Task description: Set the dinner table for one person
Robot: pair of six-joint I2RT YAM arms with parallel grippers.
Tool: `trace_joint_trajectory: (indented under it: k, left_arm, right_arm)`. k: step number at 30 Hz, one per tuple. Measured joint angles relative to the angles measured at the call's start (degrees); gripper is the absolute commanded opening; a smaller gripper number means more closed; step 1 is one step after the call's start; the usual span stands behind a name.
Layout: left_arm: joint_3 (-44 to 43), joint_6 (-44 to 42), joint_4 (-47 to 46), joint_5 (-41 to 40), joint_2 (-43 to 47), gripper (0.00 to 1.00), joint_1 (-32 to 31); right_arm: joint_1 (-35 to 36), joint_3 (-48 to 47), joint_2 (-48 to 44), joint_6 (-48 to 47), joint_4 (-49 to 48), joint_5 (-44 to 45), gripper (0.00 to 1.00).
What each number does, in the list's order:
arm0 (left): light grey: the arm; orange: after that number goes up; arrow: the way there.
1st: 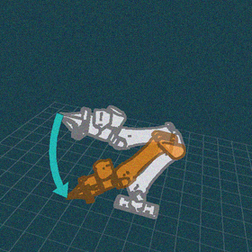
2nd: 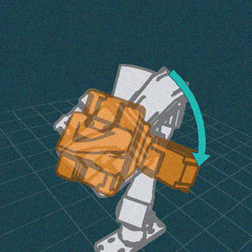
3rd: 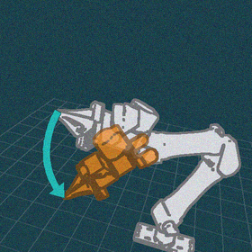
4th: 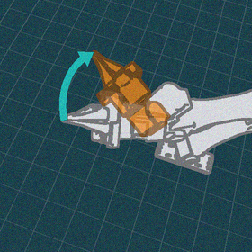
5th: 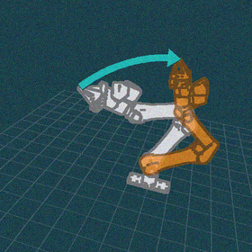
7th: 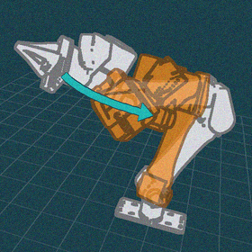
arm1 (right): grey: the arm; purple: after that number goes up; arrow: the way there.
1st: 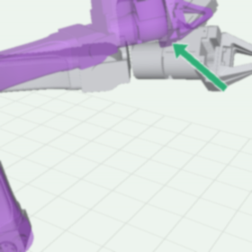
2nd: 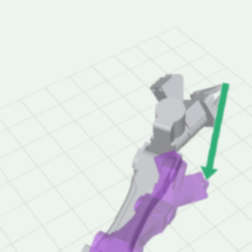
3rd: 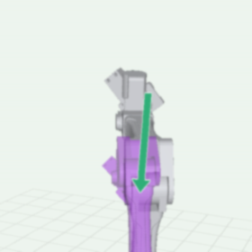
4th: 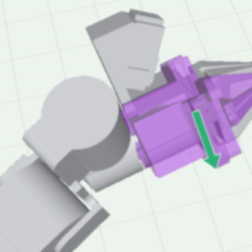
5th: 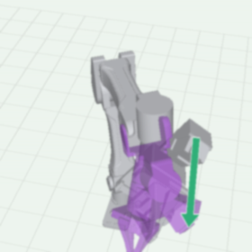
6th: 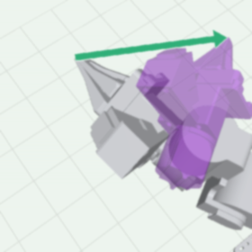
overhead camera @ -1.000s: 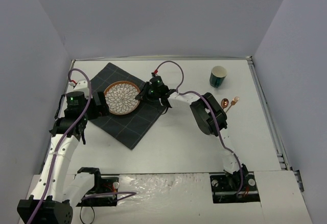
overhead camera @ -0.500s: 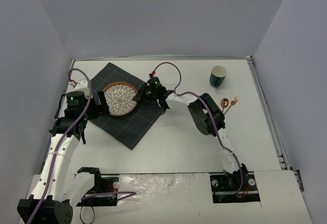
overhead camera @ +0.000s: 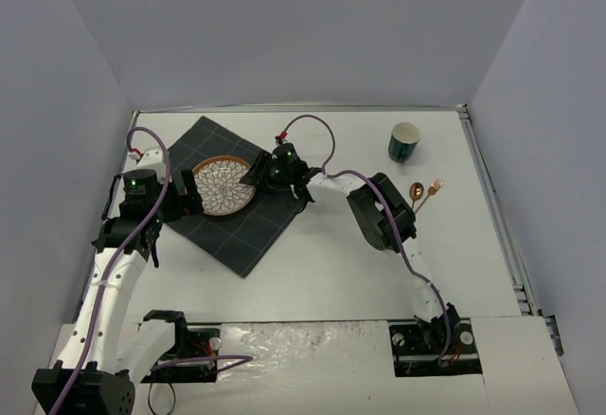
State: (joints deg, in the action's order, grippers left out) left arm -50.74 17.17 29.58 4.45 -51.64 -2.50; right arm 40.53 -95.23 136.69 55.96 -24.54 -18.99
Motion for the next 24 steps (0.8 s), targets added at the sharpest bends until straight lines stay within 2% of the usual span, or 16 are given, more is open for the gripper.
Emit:
trace_joint_trajectory:
  k: [2, 6, 11, 16, 20, 24]
  left_arm:
    - [0.0, 0.0, 0.0, 0.0, 0.0, 0.97, 0.0]
    - [0.02, 0.02, 0.0, 0.0, 0.0, 0.97, 0.0]
    - [0.0, 0.0, 0.04, 0.02, 0.02, 0.97, 0.0]
    - [0.0, 0.0, 0.15, 0.0, 0.02, 0.97, 0.0]
    - [0.02, 0.0, 0.2, 0.0, 0.02, 0.97, 0.0]
    - [0.0, 0.0, 0.26, 0.0, 0.19, 0.97, 0.0]
  right_arm:
    - [0.0, -0.1, -0.18, -0.65, -0.2, 0.22, 0.68]
    - [-0.04, -0.14, -1.34, -2.85, 0.63, 1.03, 0.78]
    - [-0.62, 3.62, -8.0, -10.05, 6.05, 5.72, 0.85]
    - [-2.49, 10.88, -21.04, -19.81, 11.4, 14.04, 0.91]
    - [-5.27, 15.27, -31.55, -27.99, 13.62, 20.31, 0.92]
    - [-10.95, 23.38, -40.84, -35.89, 13.96, 24.32, 0.92]
